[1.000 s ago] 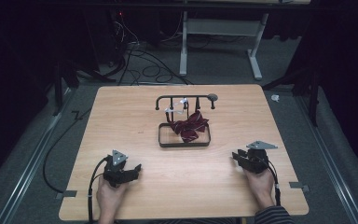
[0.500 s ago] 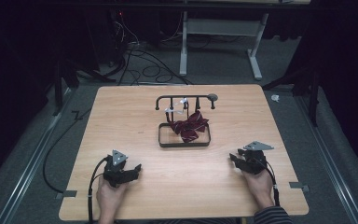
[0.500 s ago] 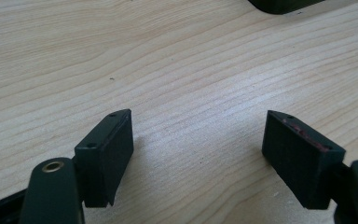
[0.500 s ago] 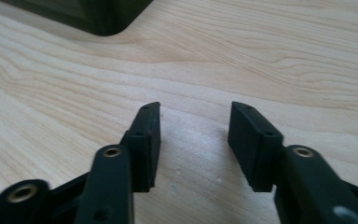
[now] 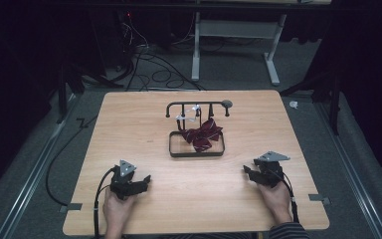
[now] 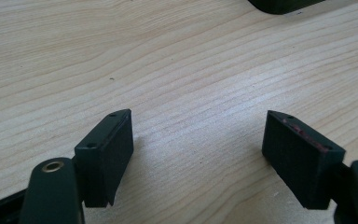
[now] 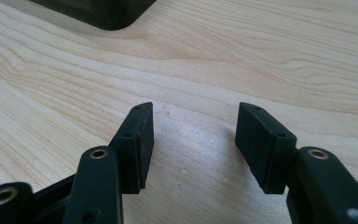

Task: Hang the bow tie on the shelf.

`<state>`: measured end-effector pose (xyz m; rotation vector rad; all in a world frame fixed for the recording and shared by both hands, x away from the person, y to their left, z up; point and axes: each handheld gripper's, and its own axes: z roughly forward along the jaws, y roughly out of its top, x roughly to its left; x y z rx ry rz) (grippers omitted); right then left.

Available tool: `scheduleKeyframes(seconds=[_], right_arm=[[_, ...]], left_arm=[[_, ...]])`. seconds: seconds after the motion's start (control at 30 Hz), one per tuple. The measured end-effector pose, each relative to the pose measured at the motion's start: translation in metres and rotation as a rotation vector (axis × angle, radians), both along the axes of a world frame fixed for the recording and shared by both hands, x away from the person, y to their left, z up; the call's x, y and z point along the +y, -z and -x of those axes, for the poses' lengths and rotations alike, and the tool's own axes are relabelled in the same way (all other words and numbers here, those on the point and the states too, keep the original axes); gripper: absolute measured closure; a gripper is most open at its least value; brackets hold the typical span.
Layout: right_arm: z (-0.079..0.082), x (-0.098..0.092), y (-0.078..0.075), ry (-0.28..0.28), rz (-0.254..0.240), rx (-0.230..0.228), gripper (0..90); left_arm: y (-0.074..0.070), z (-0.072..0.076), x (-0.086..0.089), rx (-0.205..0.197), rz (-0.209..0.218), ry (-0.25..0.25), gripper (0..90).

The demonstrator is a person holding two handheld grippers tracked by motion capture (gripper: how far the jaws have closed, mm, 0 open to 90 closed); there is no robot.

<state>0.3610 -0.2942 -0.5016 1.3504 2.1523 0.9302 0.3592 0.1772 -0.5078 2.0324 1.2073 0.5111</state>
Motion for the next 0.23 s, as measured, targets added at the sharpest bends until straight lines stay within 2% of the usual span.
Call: scheduleKeyframes(seconds=[0.23], right_arm=[[0.0000, 0.0000, -0.0001, 0.000, 0.001, 0.002, 48.0]], left_arm=[[0.0000, 0.0000, 0.0000, 0.000, 0.000, 0.000, 25.2]])
